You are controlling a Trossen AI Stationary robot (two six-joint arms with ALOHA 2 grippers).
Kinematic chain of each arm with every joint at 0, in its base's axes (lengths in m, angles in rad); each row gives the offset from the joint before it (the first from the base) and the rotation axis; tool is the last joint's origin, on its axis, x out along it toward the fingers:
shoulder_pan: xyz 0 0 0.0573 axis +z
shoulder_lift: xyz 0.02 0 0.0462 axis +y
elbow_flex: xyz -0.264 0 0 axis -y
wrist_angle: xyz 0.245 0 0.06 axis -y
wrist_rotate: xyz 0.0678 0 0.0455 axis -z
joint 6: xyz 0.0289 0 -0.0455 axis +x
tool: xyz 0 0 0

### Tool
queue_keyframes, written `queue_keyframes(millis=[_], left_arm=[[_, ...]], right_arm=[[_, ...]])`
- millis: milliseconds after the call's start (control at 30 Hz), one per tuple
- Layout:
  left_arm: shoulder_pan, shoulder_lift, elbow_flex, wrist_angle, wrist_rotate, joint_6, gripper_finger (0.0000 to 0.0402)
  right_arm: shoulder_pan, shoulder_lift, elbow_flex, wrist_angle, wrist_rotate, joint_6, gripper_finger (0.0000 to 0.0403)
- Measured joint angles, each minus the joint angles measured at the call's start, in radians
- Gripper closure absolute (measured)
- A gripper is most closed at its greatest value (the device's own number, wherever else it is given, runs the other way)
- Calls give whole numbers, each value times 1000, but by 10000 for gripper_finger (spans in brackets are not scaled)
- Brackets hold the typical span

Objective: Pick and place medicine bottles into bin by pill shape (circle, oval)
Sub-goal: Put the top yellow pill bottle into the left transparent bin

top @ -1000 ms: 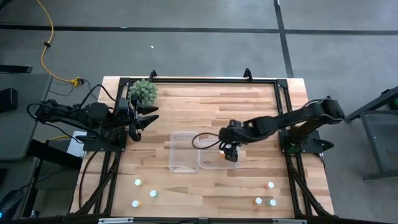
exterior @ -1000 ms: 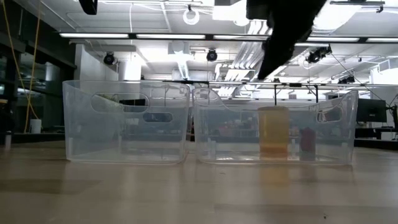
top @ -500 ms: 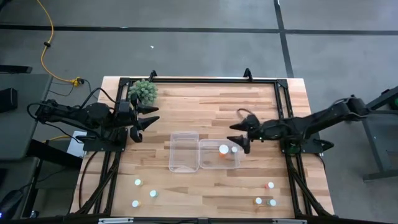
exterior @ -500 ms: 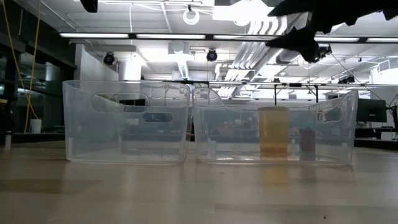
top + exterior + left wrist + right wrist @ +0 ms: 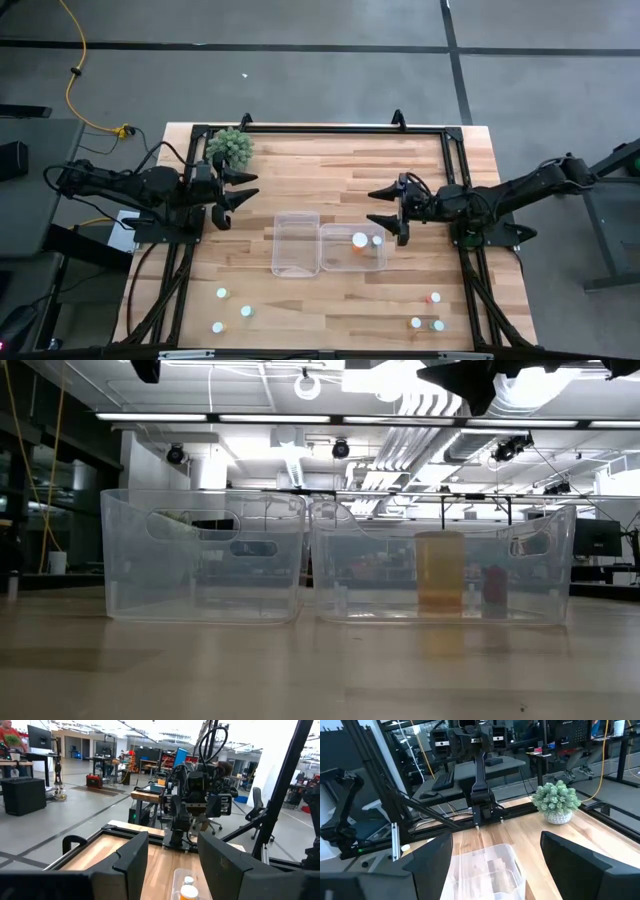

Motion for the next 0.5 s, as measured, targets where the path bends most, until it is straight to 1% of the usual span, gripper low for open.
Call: queue_keyframes(millis=[333,500], left_arm=[[0,31,0,0,31,-2,241],[0,37,20,-26,27,-64,239]], right_arm=[[0,0,0,-5,-6,6,110],[0,0,0,-5,-6,20,110]])
